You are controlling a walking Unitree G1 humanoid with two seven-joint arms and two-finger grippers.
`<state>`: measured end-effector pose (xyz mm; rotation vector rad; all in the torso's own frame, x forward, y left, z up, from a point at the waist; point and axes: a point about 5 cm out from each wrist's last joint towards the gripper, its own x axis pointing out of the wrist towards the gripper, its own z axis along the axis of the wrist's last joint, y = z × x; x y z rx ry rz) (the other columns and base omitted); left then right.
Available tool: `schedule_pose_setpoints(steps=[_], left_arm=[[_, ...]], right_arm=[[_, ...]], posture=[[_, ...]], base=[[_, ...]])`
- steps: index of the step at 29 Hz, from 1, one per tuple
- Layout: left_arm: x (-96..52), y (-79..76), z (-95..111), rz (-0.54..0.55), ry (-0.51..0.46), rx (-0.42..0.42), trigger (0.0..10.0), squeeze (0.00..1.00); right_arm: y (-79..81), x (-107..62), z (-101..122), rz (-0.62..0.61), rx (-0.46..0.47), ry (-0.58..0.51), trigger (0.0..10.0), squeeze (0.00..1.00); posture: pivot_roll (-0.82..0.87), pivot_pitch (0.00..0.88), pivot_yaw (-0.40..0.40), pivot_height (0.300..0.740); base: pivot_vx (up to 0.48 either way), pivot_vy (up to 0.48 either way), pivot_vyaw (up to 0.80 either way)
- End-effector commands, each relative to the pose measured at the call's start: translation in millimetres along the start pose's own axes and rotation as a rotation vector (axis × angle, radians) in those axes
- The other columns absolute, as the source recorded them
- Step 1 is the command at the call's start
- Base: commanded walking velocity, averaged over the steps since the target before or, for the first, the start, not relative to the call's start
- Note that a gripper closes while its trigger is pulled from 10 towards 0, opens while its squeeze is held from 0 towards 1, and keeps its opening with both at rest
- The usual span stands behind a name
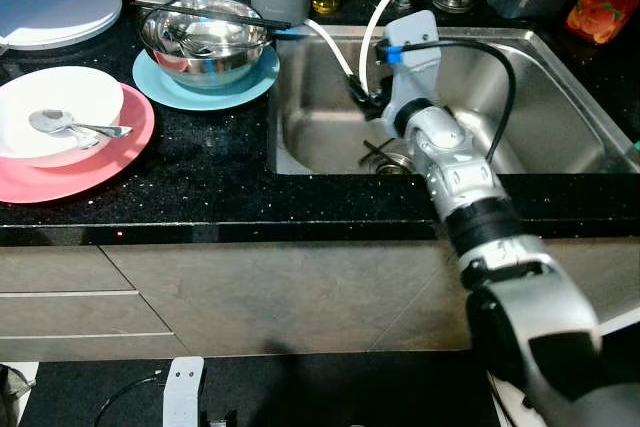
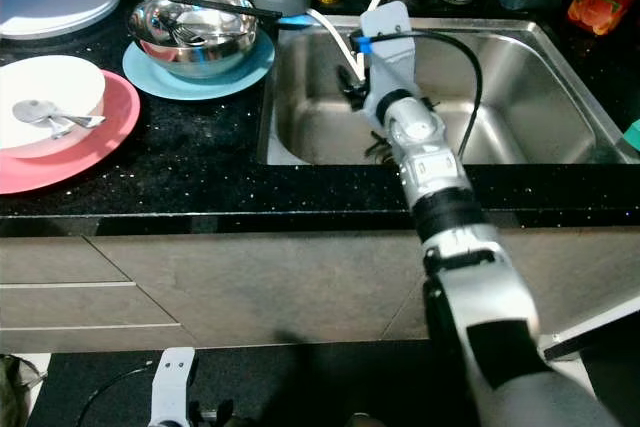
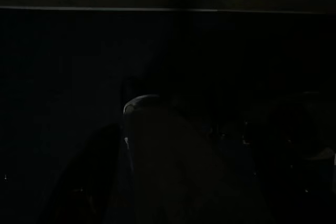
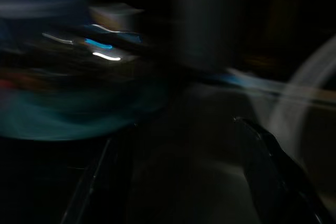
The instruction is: Kitchen organization
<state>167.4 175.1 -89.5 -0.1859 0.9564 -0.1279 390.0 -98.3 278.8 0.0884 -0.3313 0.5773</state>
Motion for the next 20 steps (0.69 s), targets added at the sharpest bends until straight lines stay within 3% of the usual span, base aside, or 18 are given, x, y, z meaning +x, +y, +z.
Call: schedule_pose_setpoints(steps=[1,6,7,8,9,11,16,20], left_arm=[[-3.4,1.1,-17.2,-0.001,0.067,-0.014,10.0,0.0],[-3.5,1.8,-16.4,-0.001,0.067,-0.013,10.0,0.0],[-3.7,2.8,-16.0,-0.002,0.069,-0.009,10.0,0.0],[-3.7,2.8,-16.0,-0.002,0.069,-0.009,10.0,0.0],[-3.9,3.7,-15.7,-0.001,0.072,-0.005,10.0,0.0],[-4.0,4.0,-15.6,-0.001,0.073,-0.004,10.0,0.0],[-4.1,6.0,-12.5,0.006,0.055,0.012,10.0,0.0],[-4.0,6.5,-11.2,0.006,0.051,0.011,10.0,0.0]], right_arm=[[24.2,-13.9,27.2,0.265,0.216,-0.198,10.0,0.0],[36.2,-30.1,42.6,0.426,0.341,-0.308,10.0,0.0],[47.5,-48.9,49.6,0.57,0.386,-0.354,10.0,0.0],[47.5,-48.9,49.6,0.57,0.386,-0.354,10.0,0.0],[56.2,-63.8,51.8,0.676,0.417,-0.372,10.0,0.0],[58.2,-67.3,51.8,0.698,0.425,-0.373,10.0,0.0],[73.9,-105.5,22.3,0.848,0.457,-0.189,10.0,0.0],[76.1,-128.7,7.2,0.878,0.537,-0.131,10.0,0.0]], posture=[[0.03,0.136,-0.013,0.74],[0.03,0.135,-0.006,0.74],[0.02,0.133,0.007,0.74],[0.02,0.133,0.007,0.74],[0.02,0.132,0.011,0.74],[0.02,0.132,0.012,0.74],[0.02,0.129,0.02,0.74],[0.01,0.123,0.027,0.74]], base=[[0.0,0.0,0.0],[0.0,0.0,0.0],[0.0,0.0,0.0],[0.0,0.0,0.0],[0.0,0.0,0.0],[0.0,0.0,0.0],[0.0,0.0,0.0],[0.0,0.0,0.0]])
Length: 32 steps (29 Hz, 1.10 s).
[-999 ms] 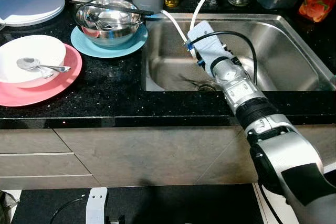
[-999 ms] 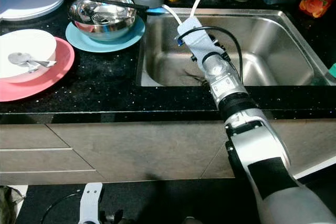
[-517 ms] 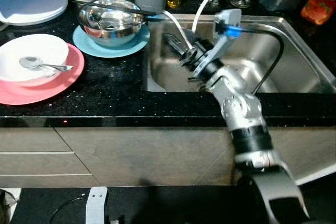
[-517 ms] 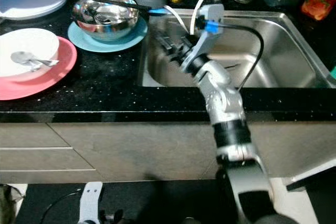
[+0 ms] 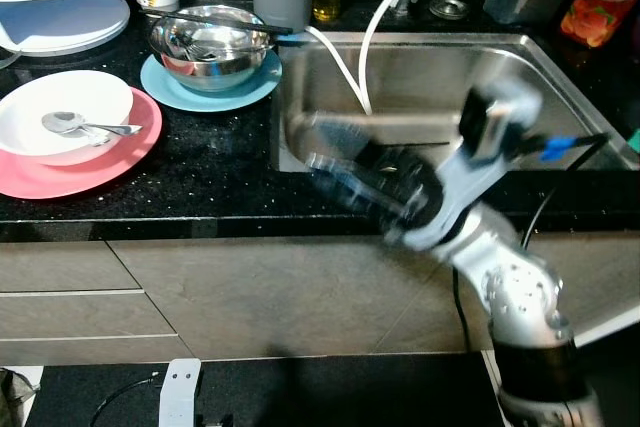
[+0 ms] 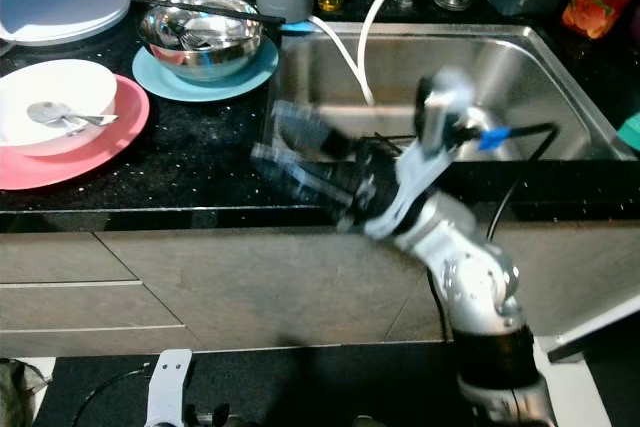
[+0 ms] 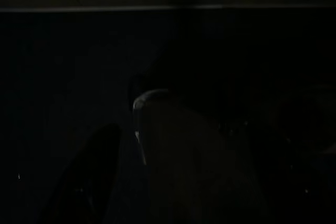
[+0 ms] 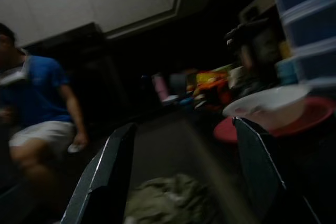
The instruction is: Kitchen organization
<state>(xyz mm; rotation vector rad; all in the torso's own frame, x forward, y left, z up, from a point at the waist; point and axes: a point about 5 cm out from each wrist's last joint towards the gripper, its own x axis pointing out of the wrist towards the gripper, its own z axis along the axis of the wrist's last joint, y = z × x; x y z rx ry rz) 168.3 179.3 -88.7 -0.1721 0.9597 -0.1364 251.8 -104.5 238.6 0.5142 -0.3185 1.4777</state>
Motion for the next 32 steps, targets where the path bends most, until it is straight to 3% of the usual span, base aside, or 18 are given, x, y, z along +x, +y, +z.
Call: schedule_pose_setpoints(steps=[1,9,12,13,15,17,20,22,23,25,29,30,32], left_arm=[[-2.9,2.4,-12.6,0.007,0.046,-0.005,10.0,0.0],[-2.4,2.7,-9.2,-0.003,0.044,0.012,10.0,0.0],[-2.2,2.8,-8.2,-0.006,0.045,0.015,10.0,0.0],[-2.2,2.8,-8.2,-0.006,0.045,0.015,10.0,0.0],[-2.2,2.7,-8.0,-0.01,0.046,0.018,10.0,0.0],[-2.2,2.7,-8.0,-0.01,0.046,0.018,10.0,0.0],[-2.2,2.9,-7.8,-0.011,0.048,0.019,10.0,0.0],[-2.1,2.7,-7.7,-0.013,0.049,0.021,10.0,0.0],[-2.1,2.7,-7.7,-0.013,0.049,0.021,10.0,0.0],[-2.1,2.3,-7.8,-0.015,0.046,0.017,10.0,0.0],[-2.2,2.3,-8.0,-0.016,0.046,0.015,10.0,0.0],[-2.2,2.3,-8.1,-0.019,0.049,0.018,10.0,0.0],[-2.2,2.3,-8.0,-0.02,0.05,0.021,10.0,0.0]], right_arm=[[9.6,-0.2,-0.1,0.056,0.027,0.001,10.0,0.0],[28.4,-26.6,-17.1,0.055,0.132,0.084,10.0,0.0],[32.3,-62.4,-43.5,-0.077,0.206,0.272,10.0,0.0],[32.3,-62.4,-43.5,-0.077,0.206,0.272,10.0,0.0],[35.3,-80.8,-53.8,-0.14,0.248,0.339,10.0,0.0],[35.3,-80.8,-53.8,-0.14,0.248,0.339,10.0,0.0],[38.5,-95.4,-59.9,-0.187,0.284,0.375,10.0,0.0],[39.5,-114.3,-65.0,-0.257,0.311,0.428,10.0,0.0],[39.5,-114.3,-65.0,-0.257,0.311,0.428,10.0,0.0],[42.2,-137.1,-69.6,-0.32,0.342,0.501,10.0,0.0],[45.2,-151.5,-74.1,-0.351,0.373,0.563,10.0,0.0],[46.7,-167.6,-84.7,-0.403,0.406,0.66,10.0,0.0],[47.0,-173.7,-89.0,-0.424,0.415,0.699,10.0,0.0]], posture=[[0.01,0.121,0.028,0.74],[0.01,0.121,0.035,0.74],[0.01,0.122,0.039,0.74],[0.01,0.122,0.039,0.74],[0.01,0.122,0.039,0.74],[0.01,0.122,0.039,0.74],[0.01,0.117,0.043,0.74],[0.02,0.121,0.036,0.74],[0.02,0.121,0.036,0.74],[0.02,0.12,0.034,0.74],[0.02,0.12,0.034,0.74],[0.02,0.122,0.032,0.74],[0.02,0.122,0.032,0.74]], base=[[0.0,0.0,0.0],[0.0,0.0,0.0],[0.0,0.0,0.0],[0.0,0.0,0.0],[0.0,0.0,0.0],[0.0,0.0,0.0],[0.0,0.0,0.0],[0.0,0.0,0.0],[0.0,0.0,0.0],[0.0,0.0,0.0],[0.0,0.0,0.0],[0.0,0.0,0.0],[0.0,0.0,0.0]])
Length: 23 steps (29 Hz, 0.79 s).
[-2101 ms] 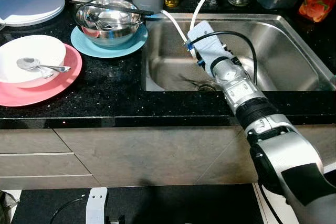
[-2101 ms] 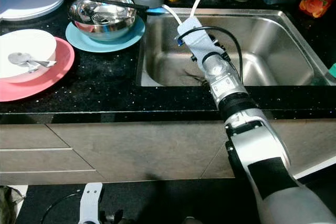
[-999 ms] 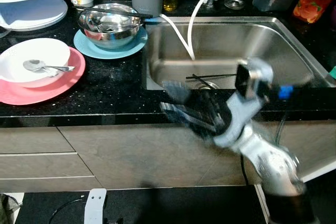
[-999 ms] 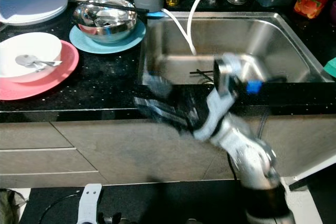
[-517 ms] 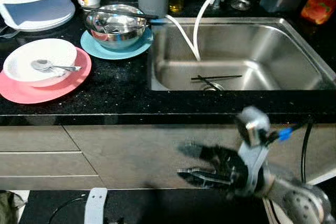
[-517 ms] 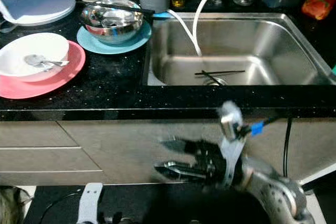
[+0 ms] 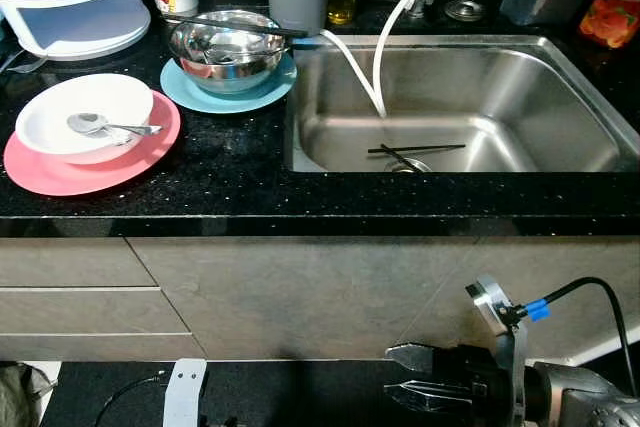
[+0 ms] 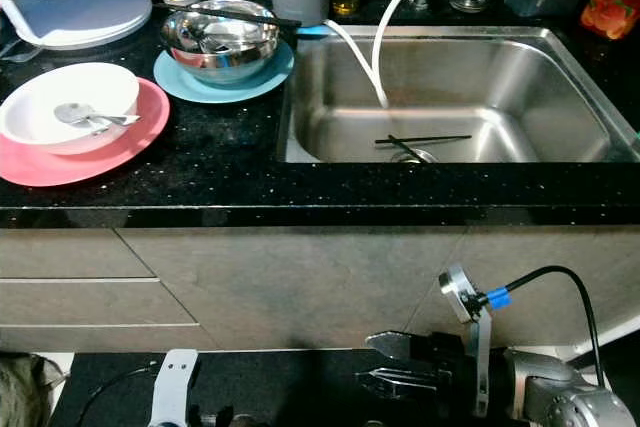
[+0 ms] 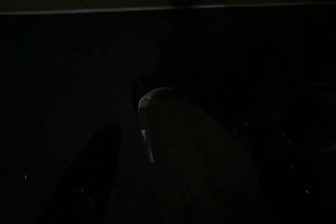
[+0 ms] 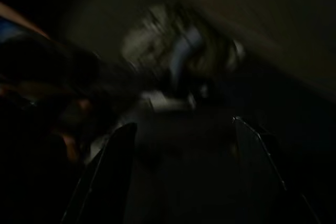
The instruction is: Kitchen organization
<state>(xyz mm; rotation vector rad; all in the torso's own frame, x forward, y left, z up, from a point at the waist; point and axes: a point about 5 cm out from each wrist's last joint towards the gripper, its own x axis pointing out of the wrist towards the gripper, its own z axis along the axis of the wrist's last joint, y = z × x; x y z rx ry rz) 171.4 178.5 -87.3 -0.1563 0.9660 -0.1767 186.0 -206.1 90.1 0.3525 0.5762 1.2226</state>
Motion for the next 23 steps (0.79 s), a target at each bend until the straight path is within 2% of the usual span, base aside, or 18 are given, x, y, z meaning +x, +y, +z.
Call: schedule_pose_setpoints(steps=[1,5,6,7,8,11,12,14,17,20,23], left_arm=[[-2.9,2.8,-11.3,0.006,0.04,-0.01,10.0,0.0],[-2.9,3.1,-11.2,0.011,0.039,-0.013,10.0,0.0],[-2.9,3.1,-11.2,0.011,0.039,-0.013,10.0,0.0],[-2.9,3.2,-11.1,0.011,0.038,-0.013,10.0,0.0],[-2.8,3.1,-10.8,0.012,0.036,-0.012,10.0,0.0],[-2.7,3.0,-9.9,0.011,0.028,-0.01,10.0,0.0],[-2.7,3.0,-9.9,0.011,0.028,-0.01,10.0,0.0],[-2.6,3.1,-9.3,0.013,0.025,-0.008,10.0,0.0],[-2.6,3.5,-8.3,0.02,0.018,-0.014,10.0,0.0],[-2.5,3.6,-8.0,0.02,0.019,-0.013,10.0,0.0],[-2.5,3.9,-7.7,0.017,0.023,-0.005,10.0,0.0]], right_arm=[[-11.2,-1.1,-18.4,-0.081,0.026,0.078,10.0,0.0],[-45.4,1.4,-55.9,-0.319,0.071,0.203,10.0,0.0],[-45.4,1.4,-55.9,-0.319,0.071,0.203,10.0,0.0],[-52.2,1.1,-61.8,-0.376,0.079,0.224,10.0,0.0],[-63.9,-0.2,-72.6,-0.488,0.091,0.275,10.0,0.0],[-84.7,-2.1,-96.4,-0.752,0.134,0.387,10.0,0.0],[-84.7,-2.1,-96.4,-0.752,0.134,0.387,10.0,0.0],[-93.0,-2.1,-106.7,-0.915,0.172,0.407,10.0,0.0],[-98.8,1.6,-116.4,-1.058,0.198,0.446,10.0,0.0],[-99.8,6.9,-118.7,-1.096,0.195,0.44,10.0,0.0],[-99.3,16.7,-124.3,-1.147,0.252,0.393,10.0,0.0]], posture=[[0.02,0.121,0.032,0.74],[0.02,0.118,0.034,0.74],[0.02,0.118,0.034,0.74],[0.02,0.118,0.034,0.74],[0.03,0.113,0.029,0.74],[0.02,0.11,0.028,0.74],[0.02,0.11,0.028,0.74],[0.04,0.107,0.025,0.74],[0.04,0.102,0.023,0.74],[0.04,0.1,0.022,0.74],[0.04,0.095,0.024,0.74]], base=[[0.0,0.0,0.0],[0.0,0.0,0.0],[0.0,0.0,0.0],[0.0,0.0,0.0],[0.0,0.0,0.0],[0.0,0.0,0.0],[0.0,0.0,0.0],[0.0,0.0,0.0],[0.0,0.0,0.0],[0.0,0.0,0.0],[0.0,0.0,0.0]])
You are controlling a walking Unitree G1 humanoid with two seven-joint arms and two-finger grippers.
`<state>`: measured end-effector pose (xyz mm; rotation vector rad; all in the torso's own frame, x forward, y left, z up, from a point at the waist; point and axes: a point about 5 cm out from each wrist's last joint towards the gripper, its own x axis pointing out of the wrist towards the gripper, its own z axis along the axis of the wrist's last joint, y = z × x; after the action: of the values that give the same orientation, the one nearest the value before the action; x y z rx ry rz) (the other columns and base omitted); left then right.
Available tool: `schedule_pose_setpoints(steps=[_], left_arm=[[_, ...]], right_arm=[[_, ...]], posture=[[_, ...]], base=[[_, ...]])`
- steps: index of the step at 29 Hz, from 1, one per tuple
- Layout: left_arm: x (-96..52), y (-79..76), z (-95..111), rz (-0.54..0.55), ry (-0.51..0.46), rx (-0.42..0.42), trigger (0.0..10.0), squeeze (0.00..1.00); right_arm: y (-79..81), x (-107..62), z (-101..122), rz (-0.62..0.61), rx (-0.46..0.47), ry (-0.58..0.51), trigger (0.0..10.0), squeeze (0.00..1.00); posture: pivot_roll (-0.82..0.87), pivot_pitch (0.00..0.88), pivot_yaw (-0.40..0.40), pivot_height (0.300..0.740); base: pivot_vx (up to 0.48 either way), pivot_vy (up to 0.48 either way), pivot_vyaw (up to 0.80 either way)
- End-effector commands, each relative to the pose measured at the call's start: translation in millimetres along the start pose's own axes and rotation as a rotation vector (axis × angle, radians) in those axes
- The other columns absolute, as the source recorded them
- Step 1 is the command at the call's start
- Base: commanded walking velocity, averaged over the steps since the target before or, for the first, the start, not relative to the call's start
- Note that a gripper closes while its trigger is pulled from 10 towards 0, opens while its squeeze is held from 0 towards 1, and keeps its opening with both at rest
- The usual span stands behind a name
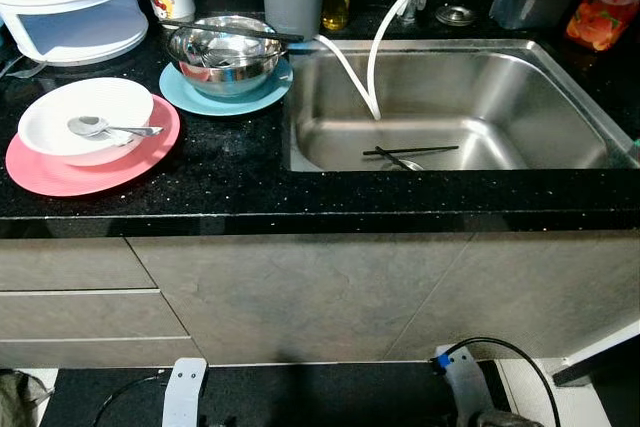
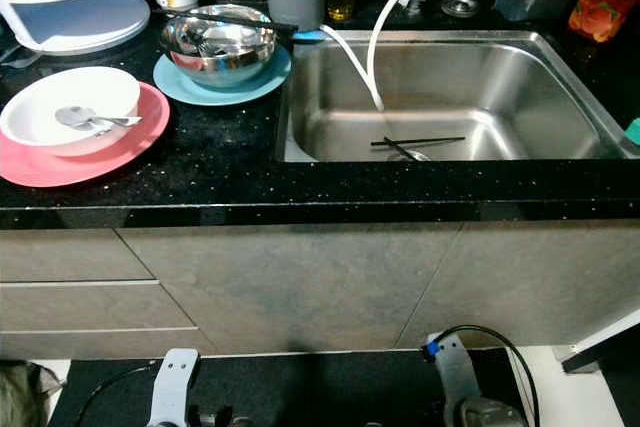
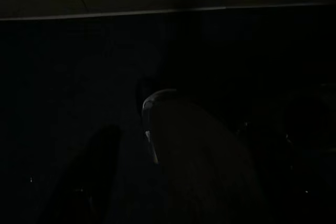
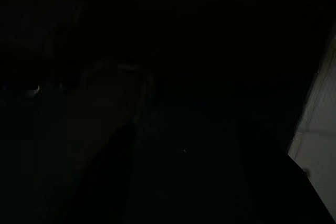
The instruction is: Kitchen organization
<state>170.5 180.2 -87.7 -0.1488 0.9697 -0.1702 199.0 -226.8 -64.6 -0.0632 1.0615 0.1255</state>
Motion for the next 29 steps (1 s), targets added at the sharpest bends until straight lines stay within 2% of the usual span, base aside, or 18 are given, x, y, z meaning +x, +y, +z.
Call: schedule_pose_setpoints(steps=[1,2,7,10,15,23,26,29], left_arm=[[-1.9,2.3,-6.7,0.007,0.02,-0.006,10.0,0.0],[-1.9,2.3,-6.7,0.007,0.02,-0.006,10.0,0.0],[-2.8,4.9,-8.0,0.028,0.023,-0.01,10.0,0.0],[-3.0,5.0,-8.3,0.025,0.02,-0.017,10.0,0.0],[-3.6,7.1,-8.6,0.028,0.033,-0.005,10.0,0.0],[-7.3,14.0,-13.8,0.04,0.045,-0.014,10.0,0.0],[-10.2,19.9,-16.3,0.05,0.053,-0.015,10.0,0.0],[-12.5,23.9,-18.9,0.055,0.064,-0.004,10.0,0.0]], right_arm=[[2.7,2.0,-8.3,-0.028,0.054,0.011,10.0,0.0],[2.7,2.0,-8.3,-0.028,0.054,0.011,10.0,0.0],[20.0,7.3,-24.4,-0.048,0.248,-0.008,10.0,0.0],[22.6,7.7,-28.4,-0.053,0.268,-0.011,10.0,0.0],[20.6,6.5,-35.8,-0.085,0.361,-0.036,10.0,0.0],[18.2,5.4,-39.3,-0.127,0.438,-0.074,10.0,0.0],[20.3,5.5,-42.9,-0.138,0.428,-0.063,10.0,0.0],[20.9,5.3,-45.4,-0.151,0.412,-0.058,10.0,0.0]], posture=[[0.04,0.095,0.024,0.74],[0.04,0.095,0.024,0.74],[0.03,0.103,0.021,0.74],[0.01,0.11,0.026,0.74],[-0.01,0.113,0.046,0.74],[-0.05,0.135,0.069,0.74],[-0.06,0.172,0.085,0.74],[-0.08,0.166,0.092,0.74]], base=[[0.0,0.0,0.0],[0.0,0.0,0.0],[0.0,0.0,0.0],[0.0,0.0,0.0],[0.0,0.0,0.0],[0.0,0.0,0.0],[0.0,0.0,0.0],[0.0,0.0,0.0]])
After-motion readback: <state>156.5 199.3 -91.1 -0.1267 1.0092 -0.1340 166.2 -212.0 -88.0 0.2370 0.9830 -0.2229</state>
